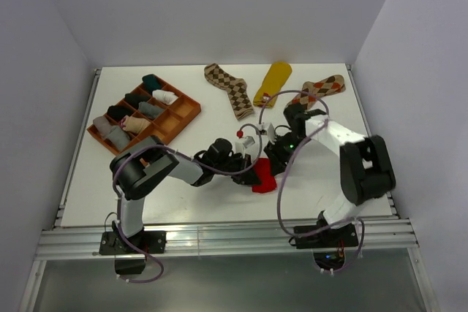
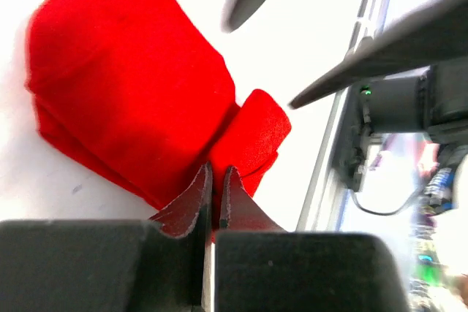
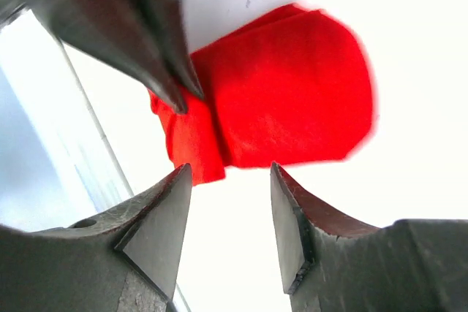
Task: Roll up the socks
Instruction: Roll the sock at the center of the board.
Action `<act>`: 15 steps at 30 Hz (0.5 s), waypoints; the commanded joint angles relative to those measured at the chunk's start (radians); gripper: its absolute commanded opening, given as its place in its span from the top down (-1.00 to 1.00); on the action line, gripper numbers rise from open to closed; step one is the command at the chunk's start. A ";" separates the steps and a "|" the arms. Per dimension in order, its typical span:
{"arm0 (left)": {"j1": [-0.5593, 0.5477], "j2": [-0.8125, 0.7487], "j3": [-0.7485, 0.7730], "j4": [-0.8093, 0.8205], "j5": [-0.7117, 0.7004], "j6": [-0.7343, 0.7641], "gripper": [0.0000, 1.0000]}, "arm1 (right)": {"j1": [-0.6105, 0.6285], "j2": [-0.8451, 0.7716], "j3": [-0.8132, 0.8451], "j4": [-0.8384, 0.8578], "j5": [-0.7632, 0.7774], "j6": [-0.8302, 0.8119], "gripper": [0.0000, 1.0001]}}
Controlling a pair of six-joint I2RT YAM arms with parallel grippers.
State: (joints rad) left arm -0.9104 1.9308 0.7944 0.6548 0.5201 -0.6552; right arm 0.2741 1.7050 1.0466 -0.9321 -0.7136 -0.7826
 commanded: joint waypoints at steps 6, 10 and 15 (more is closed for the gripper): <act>0.107 0.094 -0.025 -0.086 0.144 -0.168 1.00 | 0.013 -0.356 -0.216 0.324 0.086 0.020 -0.13; 0.128 0.118 0.044 -0.231 0.185 -0.196 0.99 | 0.022 -0.493 -0.353 0.406 0.109 -0.032 -0.19; 0.137 0.169 0.140 -0.415 0.221 -0.256 0.99 | 0.095 -0.620 -0.456 0.490 0.152 -0.072 -0.25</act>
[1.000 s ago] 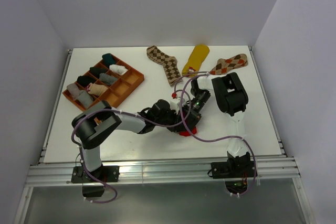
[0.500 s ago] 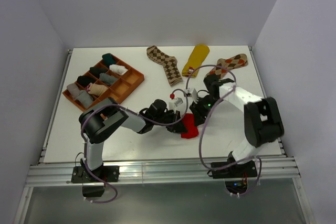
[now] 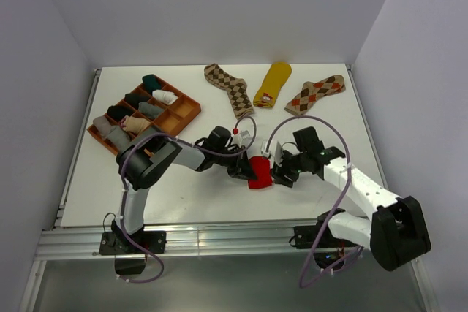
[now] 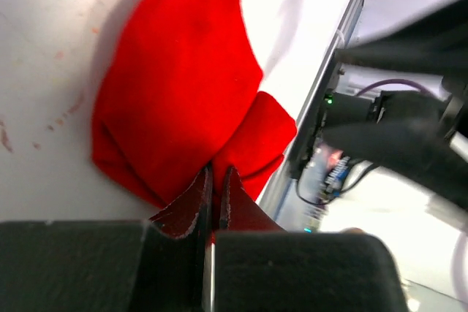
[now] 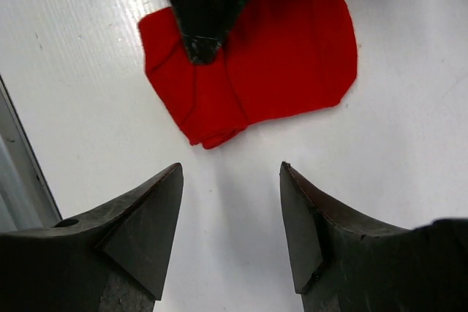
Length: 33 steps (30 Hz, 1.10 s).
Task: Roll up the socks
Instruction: Roll the sock at the center of the board.
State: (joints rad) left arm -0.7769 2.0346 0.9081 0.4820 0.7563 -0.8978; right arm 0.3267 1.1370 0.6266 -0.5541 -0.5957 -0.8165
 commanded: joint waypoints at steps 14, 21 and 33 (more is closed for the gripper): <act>0.014 0.162 0.187 -0.479 0.012 0.002 0.99 | 0.399 -0.019 -0.176 0.361 0.300 -0.003 -0.18; 0.016 0.144 0.176 -0.477 0.029 0.002 0.99 | 0.408 0.095 -0.169 0.415 0.339 0.007 0.31; 0.034 -0.045 0.005 -0.174 -0.165 -0.082 0.32 | 0.227 0.269 0.073 0.033 0.031 -0.059 0.59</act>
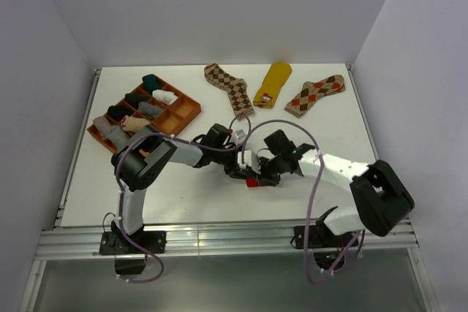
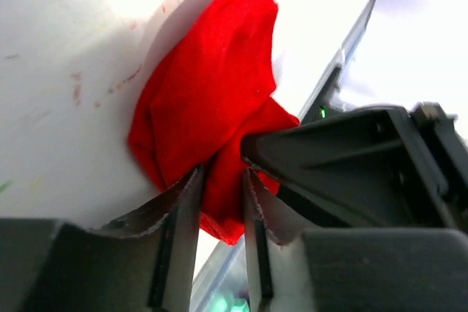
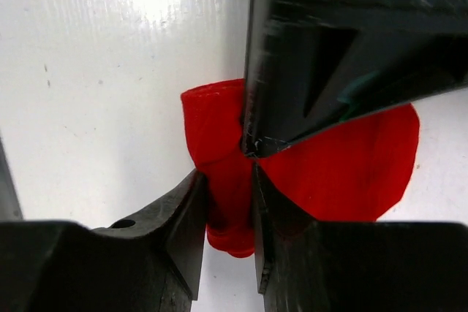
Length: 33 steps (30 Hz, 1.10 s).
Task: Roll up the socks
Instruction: Roll the sock at the center of the board.
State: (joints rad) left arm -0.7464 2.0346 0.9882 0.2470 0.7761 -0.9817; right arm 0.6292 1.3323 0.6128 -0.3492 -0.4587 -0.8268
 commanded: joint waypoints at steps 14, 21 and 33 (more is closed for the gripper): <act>-0.011 -0.336 -0.321 0.285 -0.503 0.142 0.16 | -0.227 0.606 0.528 -0.686 -0.302 -0.195 0.59; -0.132 -0.422 -0.277 0.184 -0.664 0.400 0.03 | -0.250 0.819 0.709 -0.852 -0.328 -0.213 0.57; -0.226 -0.317 -0.140 0.100 -0.630 0.607 0.01 | -0.278 0.933 0.828 -0.962 -0.342 -0.202 0.56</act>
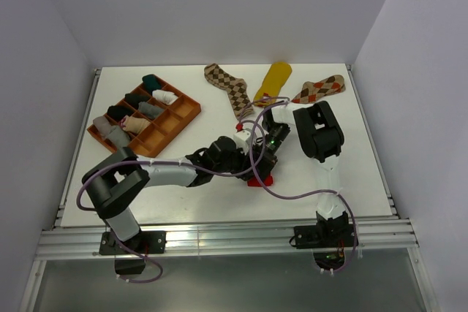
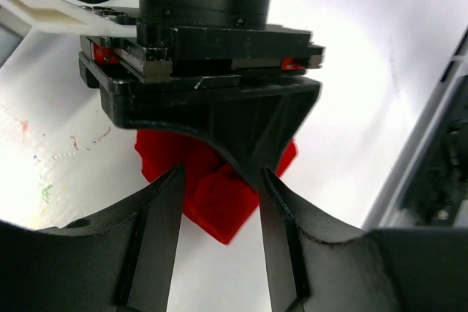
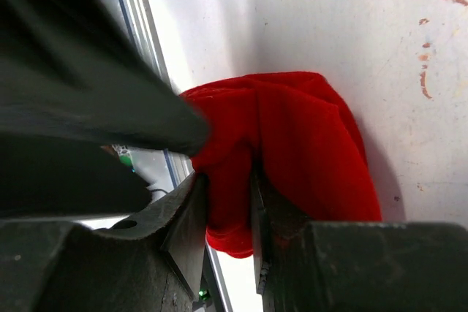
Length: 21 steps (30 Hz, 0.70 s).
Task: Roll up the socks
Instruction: Roll the sock at the center of the board.
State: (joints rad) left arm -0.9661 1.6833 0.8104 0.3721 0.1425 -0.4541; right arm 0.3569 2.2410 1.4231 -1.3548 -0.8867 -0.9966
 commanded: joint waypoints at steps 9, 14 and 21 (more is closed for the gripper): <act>-0.008 0.092 0.058 -0.053 0.117 0.114 0.03 | -0.009 0.045 0.030 0.031 0.088 -0.028 0.57; -0.008 0.110 0.056 -0.047 0.144 0.098 0.09 | -0.010 0.046 0.036 0.039 0.091 -0.011 0.57; -0.006 0.133 0.055 -0.047 0.228 0.078 0.15 | -0.012 0.014 0.011 0.109 0.106 0.052 0.57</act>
State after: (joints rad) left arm -0.9649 1.7908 0.8574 0.3393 0.2813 -0.3801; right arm 0.3527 2.2650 1.4345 -1.3830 -0.8505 -0.9577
